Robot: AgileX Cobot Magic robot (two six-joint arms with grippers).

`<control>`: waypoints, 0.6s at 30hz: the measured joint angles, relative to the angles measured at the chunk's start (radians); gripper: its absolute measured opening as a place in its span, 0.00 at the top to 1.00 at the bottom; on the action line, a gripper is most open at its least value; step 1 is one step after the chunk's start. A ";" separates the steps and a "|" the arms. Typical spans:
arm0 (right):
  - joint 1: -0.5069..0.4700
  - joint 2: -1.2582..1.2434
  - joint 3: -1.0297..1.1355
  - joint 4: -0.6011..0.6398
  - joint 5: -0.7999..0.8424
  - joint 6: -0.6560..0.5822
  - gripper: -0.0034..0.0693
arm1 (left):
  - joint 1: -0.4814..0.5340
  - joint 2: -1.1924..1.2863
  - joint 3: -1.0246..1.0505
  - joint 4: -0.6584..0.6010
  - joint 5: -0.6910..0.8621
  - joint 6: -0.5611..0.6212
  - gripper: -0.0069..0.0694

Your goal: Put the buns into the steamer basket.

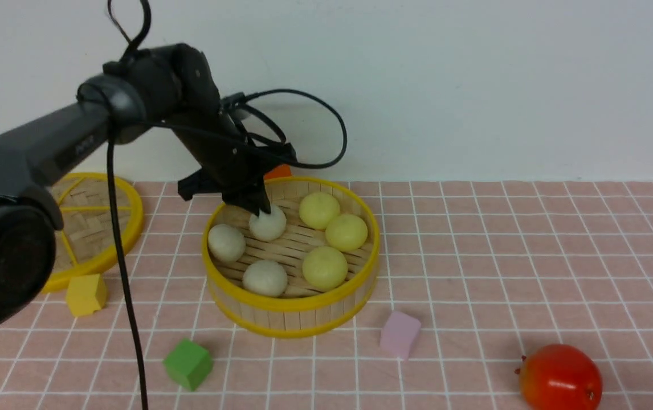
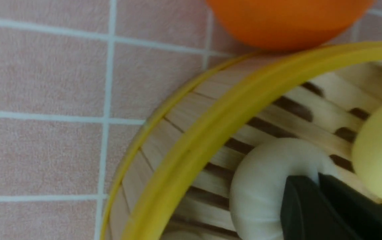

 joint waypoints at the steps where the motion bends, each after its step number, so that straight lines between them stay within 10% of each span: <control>1: 0.000 0.000 0.000 0.000 0.000 0.000 0.63 | 0.000 -0.001 0.000 0.000 0.002 -0.002 0.77; 10: 0.000 0.000 0.000 0.000 0.000 0.000 0.63 | 0.000 -0.155 -0.056 0.002 0.161 0.034 0.42; 18: 0.000 0.000 0.000 0.000 0.000 0.000 0.63 | 0.000 -0.477 -0.048 -0.070 0.234 0.119 0.49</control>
